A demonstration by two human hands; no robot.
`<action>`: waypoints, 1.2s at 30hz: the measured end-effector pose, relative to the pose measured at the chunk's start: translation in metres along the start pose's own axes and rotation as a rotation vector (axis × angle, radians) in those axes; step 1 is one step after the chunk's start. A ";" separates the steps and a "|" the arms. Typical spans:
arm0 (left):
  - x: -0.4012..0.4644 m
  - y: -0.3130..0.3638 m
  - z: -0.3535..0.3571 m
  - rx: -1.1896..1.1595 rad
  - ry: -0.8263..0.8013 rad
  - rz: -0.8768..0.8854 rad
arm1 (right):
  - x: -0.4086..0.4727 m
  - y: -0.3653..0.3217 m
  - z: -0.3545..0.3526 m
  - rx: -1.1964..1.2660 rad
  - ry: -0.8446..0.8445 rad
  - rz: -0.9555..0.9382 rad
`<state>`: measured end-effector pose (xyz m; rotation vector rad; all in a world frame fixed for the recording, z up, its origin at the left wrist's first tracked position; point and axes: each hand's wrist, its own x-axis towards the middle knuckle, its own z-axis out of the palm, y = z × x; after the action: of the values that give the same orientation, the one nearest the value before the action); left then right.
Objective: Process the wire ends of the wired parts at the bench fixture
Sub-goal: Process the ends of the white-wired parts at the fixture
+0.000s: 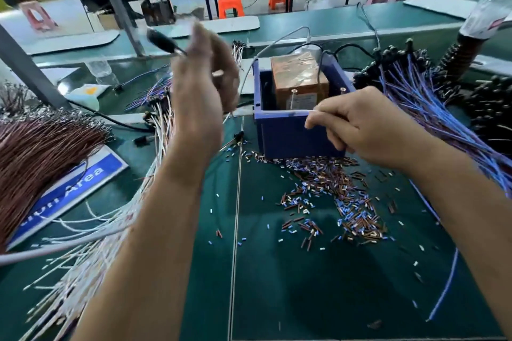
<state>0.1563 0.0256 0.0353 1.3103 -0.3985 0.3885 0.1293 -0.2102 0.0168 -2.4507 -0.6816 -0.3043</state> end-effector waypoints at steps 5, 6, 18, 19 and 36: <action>-0.052 -0.052 0.039 0.451 -0.074 0.156 | -0.014 0.017 0.028 -0.317 0.018 -0.027; -0.057 -0.058 0.045 0.338 -0.022 0.087 | -0.017 0.019 0.033 -0.304 0.036 -0.028; -0.044 -0.059 0.049 -0.653 0.076 -0.245 | -0.033 0.020 0.063 -0.144 0.078 -0.087; -0.044 -0.058 0.048 -0.685 0.059 -0.253 | -0.033 0.020 0.067 -0.142 0.071 -0.092; -0.070 -0.088 0.051 0.858 -0.304 0.384 | -0.042 0.050 0.052 0.045 0.203 0.087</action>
<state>0.1356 -0.0462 -0.0629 2.1494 -0.7963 0.7322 0.1232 -0.2319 -0.0637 -2.3580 -0.4883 -0.4897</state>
